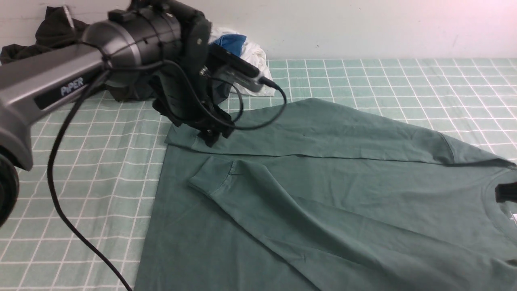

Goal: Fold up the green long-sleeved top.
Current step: Use the left arm to drag and place the cuff at the centered position on the left edge of the fabric, then use the left arm to clamp the cuff farthest from it, then use the left arm to drag and drop the cuff onto the cuff closest to the left arm

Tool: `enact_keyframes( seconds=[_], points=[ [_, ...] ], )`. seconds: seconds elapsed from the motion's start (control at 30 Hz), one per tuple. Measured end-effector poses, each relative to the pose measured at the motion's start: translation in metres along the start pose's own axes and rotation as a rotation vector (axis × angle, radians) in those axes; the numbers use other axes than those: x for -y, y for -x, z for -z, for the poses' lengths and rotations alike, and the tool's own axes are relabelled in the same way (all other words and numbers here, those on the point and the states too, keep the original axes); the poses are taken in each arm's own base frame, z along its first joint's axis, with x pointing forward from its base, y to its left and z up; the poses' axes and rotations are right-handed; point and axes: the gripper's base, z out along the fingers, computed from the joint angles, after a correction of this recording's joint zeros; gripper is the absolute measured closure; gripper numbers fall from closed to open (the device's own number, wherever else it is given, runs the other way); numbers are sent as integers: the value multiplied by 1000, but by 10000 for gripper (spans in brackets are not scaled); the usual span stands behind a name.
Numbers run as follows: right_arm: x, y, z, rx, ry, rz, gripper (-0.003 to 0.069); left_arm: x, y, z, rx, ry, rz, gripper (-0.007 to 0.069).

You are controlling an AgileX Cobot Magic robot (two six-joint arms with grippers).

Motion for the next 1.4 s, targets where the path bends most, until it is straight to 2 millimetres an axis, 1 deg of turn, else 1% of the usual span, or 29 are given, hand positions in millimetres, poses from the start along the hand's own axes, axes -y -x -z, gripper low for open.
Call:
enact_keyframes(
  seconds=[0.03, 0.07, 0.13, 0.2, 0.27, 0.3, 0.37, 0.4, 0.47, 0.53, 0.57, 0.6, 0.67, 0.7, 0.73, 0.77, 0.8, 0.83, 0.9, 0.93, 0.97, 1.0, 1.03, 1.13, 1.2, 1.33, 1.4],
  points=[
    [-4, 3, 8, 25, 28, 15, 325, -18, -3, -3, 7, -14, 75, 43],
    [-6, 4, 11, 31, 37, 24, 321, -27, -4, -6, 17, -22, 109, 41],
    [-14, 3, 16, 37, 73, 57, 317, -49, -6, -18, 47, -45, 198, 41],
    [-20, 2, 18, 38, 93, 85, 316, -63, -7, -32, 69, -56, 254, 48],
    [-25, 1, 19, 39, 111, 110, 314, -73, -9, -49, 92, -76, 313, 62],
    [-28, 1, 20, 41, 119, 121, 314, -79, -9, -63, 107, -86, 347, 74],
    [-29, 1, 21, 46, 124, 128, 312, -84, -10, -81, 126, -100, 392, 88],
    [-29, 1, 21, 46, 124, 128, 312, -85, -10, -83, 134, -99, 397, 91],
    [-29, 1, 21, 48, 124, 143, 312, -86, -11, -104, 149, -107, 427, 116],
    [-29, 1, 21, 50, 124, 146, 312, -85, -11, -119, 160, -108, 440, 146],
    [-29, 1, 21, 50, 124, 147, 312, -85, -11, -119, 162, -108, 441, 146],
    [-29, 1, 21, 51, 125, 147, 312, -84, -12, -126, 158, -111, 446, 170],
    [-29, 2, 21, 53, 126, 147, 312, -84, -11, -127, 170, -111, 450, 220],
    [-29, 2, 21, 53, 126, 147, 312, -84, -11, -127, 170, -111, 451, 226],
    [-29, 2, 21, 54, 126, 147, 312, -84, -11, -127, 170, -111, 451, 280],
    [-29, 2, 21, 54, 126, 147, 312, -84, -11, -127, 170, -112, 450, 311],
    [-29, 2, 21, 54, 126, 147, 312, -84, -11, -127, 170, -111, 446, 358],
    [-29, 2, 21, 54, 126, 147, 312, -84, -11, -127, 170, -111, 445, 375],
    [-29, 2, 21, 55, 127, 147, 312, -84, -11, -124, 173, -111, 430, 452],
    [-29, 2, 21, 55, 127, 147, 312, -85, -10, -121, 177, -109, 418, 506],
    [-29, 2, 21, 55, 127, 147, 312, -85, -10, -121, 178, -109, 417, 506],
    [-30, 2, 21, 56, 127, 148, 312, -85, -9, -116, 188, -106, 406, 555],
    [-30, 2, 21, 56, 127, 148, 312, -85, -8, -113, 194, -105, 401, 578],
    [-30, 2, 21, 56, 127, 149, 312, -86, -6, -106, 207, -104, 398, 598],
    [-30, 2, 21, 56, 127, 150, 312, -86, -5, -104, 209, -104, 398, 598],
    [-30, 2, 21, 56, 127, 150, 312, -84, -8, -101, 177, -116, 394, 598],
    [-30, 2, 21, 56, 127, 150, 312, -81, -8, -95, 157, -127, 387, 598]
  ],
)
